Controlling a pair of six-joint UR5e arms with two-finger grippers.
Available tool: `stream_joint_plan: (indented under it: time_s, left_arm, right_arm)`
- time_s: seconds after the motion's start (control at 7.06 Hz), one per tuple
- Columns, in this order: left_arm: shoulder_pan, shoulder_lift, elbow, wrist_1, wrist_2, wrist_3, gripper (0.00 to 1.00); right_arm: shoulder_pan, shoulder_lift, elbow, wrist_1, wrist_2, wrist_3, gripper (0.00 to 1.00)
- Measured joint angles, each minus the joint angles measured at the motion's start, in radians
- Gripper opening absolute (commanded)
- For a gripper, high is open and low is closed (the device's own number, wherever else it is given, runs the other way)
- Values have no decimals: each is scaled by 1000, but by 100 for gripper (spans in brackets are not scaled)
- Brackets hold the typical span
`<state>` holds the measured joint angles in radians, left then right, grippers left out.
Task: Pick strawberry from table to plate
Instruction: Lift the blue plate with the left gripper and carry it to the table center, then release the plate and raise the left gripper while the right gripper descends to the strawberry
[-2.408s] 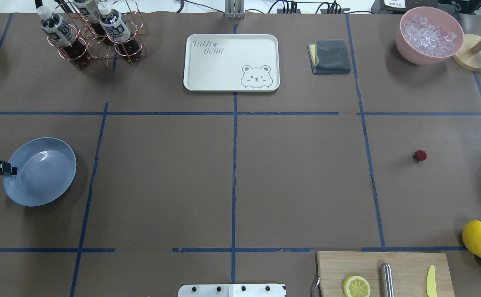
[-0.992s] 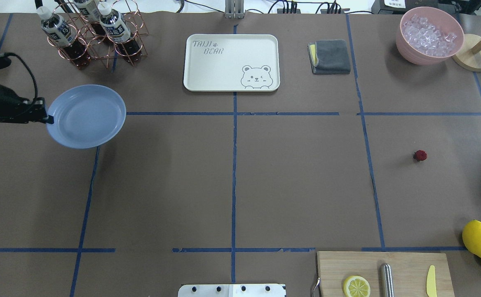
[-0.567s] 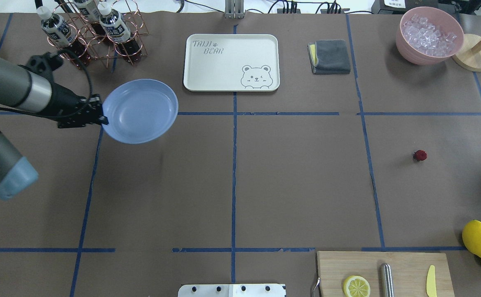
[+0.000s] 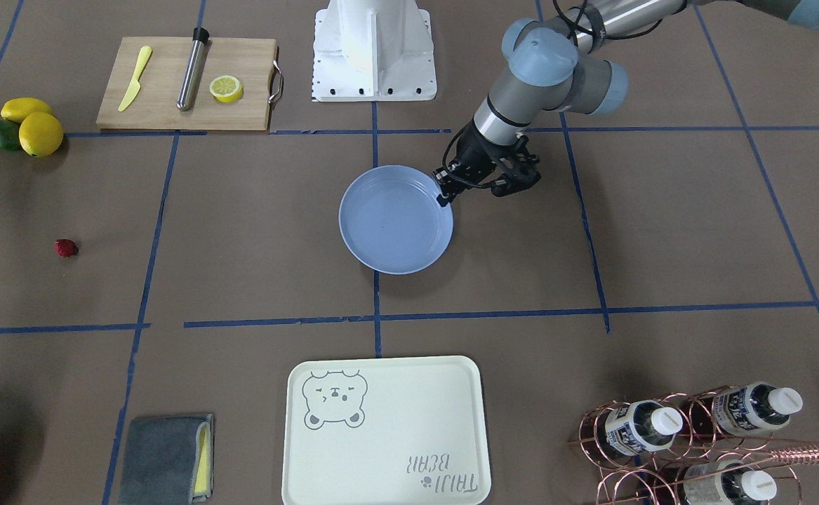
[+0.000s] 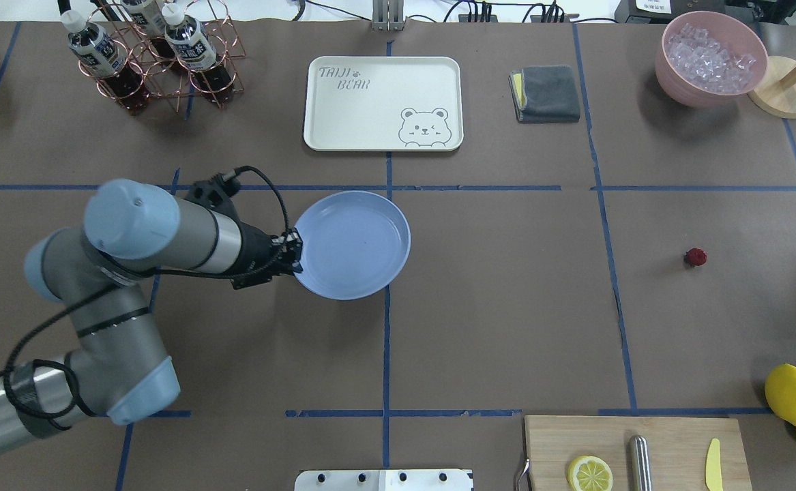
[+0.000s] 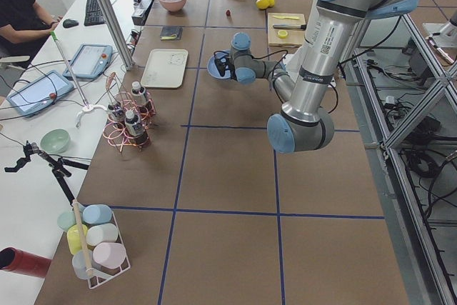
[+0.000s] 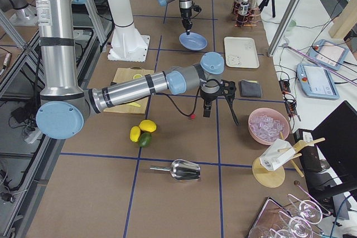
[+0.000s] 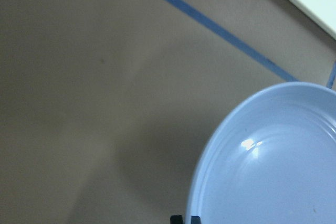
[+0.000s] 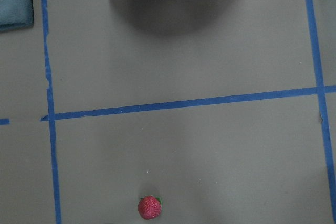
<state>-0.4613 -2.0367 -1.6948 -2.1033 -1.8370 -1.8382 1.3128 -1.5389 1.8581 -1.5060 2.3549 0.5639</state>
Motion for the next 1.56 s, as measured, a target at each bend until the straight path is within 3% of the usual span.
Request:
stream_joint_plan:
  time_s: [0.14, 0.28, 0.57, 0.85, 1.13, 1.56]
  left_arm:
    - [32, -24, 19, 22, 38, -10, 26]
    - [45, -31, 25, 32, 55, -10, 99]
    - [44, -23, 15, 45, 62, -3, 100]
    - [7, 0, -66, 130, 57, 77, 100]
    - [-97, 3, -150, 263, -12, 208, 100]
    - [-254, 12, -177, 324, -85, 409, 100]
  right_arm:
    - [-21, -1, 9, 14, -10, 33, 100]
    - [-35, -1, 18, 20, -14, 59, 100]
    - [-53, -1, 25, 22, -17, 82, 100]
    - [-109, -4, 28, 49, -52, 131, 100]
    - [-216, -39, 26, 143, -154, 217, 100]
    - [-327, -85, -14, 226, -243, 241, 100]
